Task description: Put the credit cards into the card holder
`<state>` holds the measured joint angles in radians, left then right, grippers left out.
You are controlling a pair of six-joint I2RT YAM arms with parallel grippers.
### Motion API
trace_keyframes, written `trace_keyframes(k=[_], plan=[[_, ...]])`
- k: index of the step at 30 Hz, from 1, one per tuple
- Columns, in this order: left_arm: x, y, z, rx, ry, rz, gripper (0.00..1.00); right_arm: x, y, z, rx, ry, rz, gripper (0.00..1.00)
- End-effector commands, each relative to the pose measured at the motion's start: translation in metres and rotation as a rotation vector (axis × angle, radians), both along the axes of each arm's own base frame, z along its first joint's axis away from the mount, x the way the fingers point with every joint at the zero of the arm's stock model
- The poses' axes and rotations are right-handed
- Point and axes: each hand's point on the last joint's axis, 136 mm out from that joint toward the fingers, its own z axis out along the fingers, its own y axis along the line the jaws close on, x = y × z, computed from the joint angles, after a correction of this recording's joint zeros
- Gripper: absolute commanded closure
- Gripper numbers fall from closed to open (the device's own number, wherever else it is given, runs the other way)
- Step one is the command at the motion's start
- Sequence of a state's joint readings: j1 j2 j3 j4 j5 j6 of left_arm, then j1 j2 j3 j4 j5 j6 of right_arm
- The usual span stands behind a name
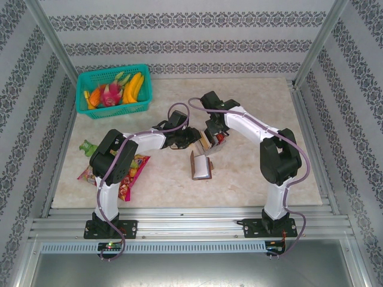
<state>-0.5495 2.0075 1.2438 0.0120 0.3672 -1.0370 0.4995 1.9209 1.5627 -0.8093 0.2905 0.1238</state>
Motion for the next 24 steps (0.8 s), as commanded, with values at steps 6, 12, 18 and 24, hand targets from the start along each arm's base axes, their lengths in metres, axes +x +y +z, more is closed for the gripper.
trace_keyframes(k=[6,12,18,24], plan=[[-0.006,0.005,-0.01,0.04,0.043,-0.001,0.59,-0.01,0.008,0.032,0.064,-0.02,0.001,0.95],[-0.006,0.004,-0.008,0.038,0.039,-0.003,0.59,-0.016,0.019,0.025,0.101,0.021,-0.011,0.91],[-0.006,0.003,-0.007,0.037,0.039,-0.004,0.59,-0.019,0.027,0.007,0.12,0.073,-0.021,0.87],[-0.007,0.004,-0.006,0.036,0.039,0.0,0.59,-0.018,0.031,-0.004,0.124,0.097,-0.029,0.84]])
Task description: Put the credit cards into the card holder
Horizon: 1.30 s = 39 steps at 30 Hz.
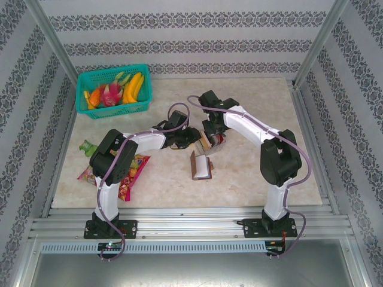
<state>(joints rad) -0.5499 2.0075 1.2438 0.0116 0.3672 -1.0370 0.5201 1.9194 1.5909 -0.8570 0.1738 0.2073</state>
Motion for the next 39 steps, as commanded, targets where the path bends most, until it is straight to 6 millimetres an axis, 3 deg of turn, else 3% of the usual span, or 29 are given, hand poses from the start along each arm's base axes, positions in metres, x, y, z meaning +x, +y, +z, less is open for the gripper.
trace_keyframes(k=[1,7,12,21,29,34,39], plan=[[-0.007,0.003,-0.006,0.035,0.039,-0.003,0.59,-0.002,0.005,-0.007,-0.004,0.032,-0.014,0.83],[-0.007,0.003,-0.006,0.035,0.039,-0.001,0.59,-0.001,0.006,-0.011,0.0,0.041,-0.012,0.82],[-0.006,0.003,-0.005,0.036,0.038,0.0,0.59,0.0,0.004,-0.009,-0.008,0.03,-0.012,0.87],[-0.005,0.003,0.003,0.036,0.018,-0.01,0.59,-0.002,0.002,0.034,0.041,-0.038,-0.015,0.95],[-0.004,0.001,0.026,0.036,-0.044,-0.043,0.54,-0.016,-0.005,0.07,0.119,-0.107,-0.077,0.96],[-0.01,0.006,0.05,0.049,-0.104,-0.05,0.46,-0.037,0.004,0.093,0.34,-0.204,-0.084,0.97],[-0.022,0.008,0.1,-0.076,-0.229,-0.048,0.36,-0.061,0.015,0.113,0.764,-0.254,-0.116,0.98]])
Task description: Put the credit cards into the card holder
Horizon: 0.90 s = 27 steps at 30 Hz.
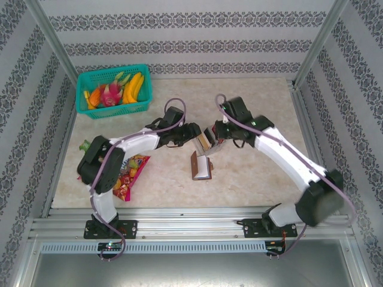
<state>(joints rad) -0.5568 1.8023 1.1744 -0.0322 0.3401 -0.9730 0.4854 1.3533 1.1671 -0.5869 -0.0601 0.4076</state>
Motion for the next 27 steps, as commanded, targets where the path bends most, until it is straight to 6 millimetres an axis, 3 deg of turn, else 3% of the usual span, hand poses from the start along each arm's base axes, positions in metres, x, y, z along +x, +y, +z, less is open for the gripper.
trace_keyframes(k=[1,5,8,14,16,23,27], plan=[[-0.009,-0.005,0.046,-0.1,-0.127,-0.032,0.34,-0.003,0.019,0.021,0.38,-0.034,-0.004,0.98],[-0.023,-0.023,0.087,-0.303,-0.207,-0.123,0.3,-0.007,0.015,0.035,0.674,-0.008,-0.03,0.97],[-0.029,-0.04,0.105,-0.444,-0.219,-0.187,0.3,-0.01,0.022,0.04,0.765,0.027,-0.015,0.97],[-0.028,-0.054,0.122,-0.565,-0.24,-0.231,0.34,-0.005,0.03,0.047,0.864,0.053,0.0,0.96],[-0.028,-0.057,0.129,-0.598,-0.251,-0.243,0.4,-0.004,0.031,0.047,0.877,0.066,-0.003,0.96],[-0.024,-0.057,0.147,-0.684,-0.268,-0.223,0.79,0.001,0.024,0.04,0.896,0.112,-0.03,0.91],[-0.022,-0.055,0.153,-0.724,-0.271,-0.22,0.96,0.001,0.022,0.046,0.918,0.133,0.003,0.83]])
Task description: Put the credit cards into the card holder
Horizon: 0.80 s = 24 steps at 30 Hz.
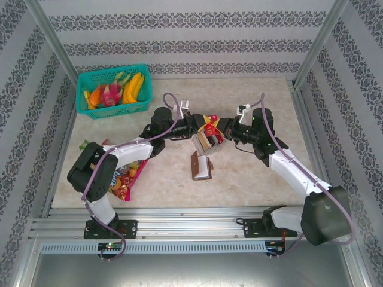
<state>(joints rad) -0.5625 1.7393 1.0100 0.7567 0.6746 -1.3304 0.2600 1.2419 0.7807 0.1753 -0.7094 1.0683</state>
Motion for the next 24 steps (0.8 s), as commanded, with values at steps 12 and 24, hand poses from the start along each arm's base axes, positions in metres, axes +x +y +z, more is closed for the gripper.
trace_keyframes(k=[12,24], plan=[[-0.008,-0.005,0.024,-0.064,-0.058,-0.13,1.0,-0.007,-0.004,0.031,0.068,-0.067,0.216,0.77],[-0.013,0.023,-0.042,0.268,0.094,-0.012,0.45,-0.026,-0.034,-0.025,-0.329,0.008,0.11,0.98]])
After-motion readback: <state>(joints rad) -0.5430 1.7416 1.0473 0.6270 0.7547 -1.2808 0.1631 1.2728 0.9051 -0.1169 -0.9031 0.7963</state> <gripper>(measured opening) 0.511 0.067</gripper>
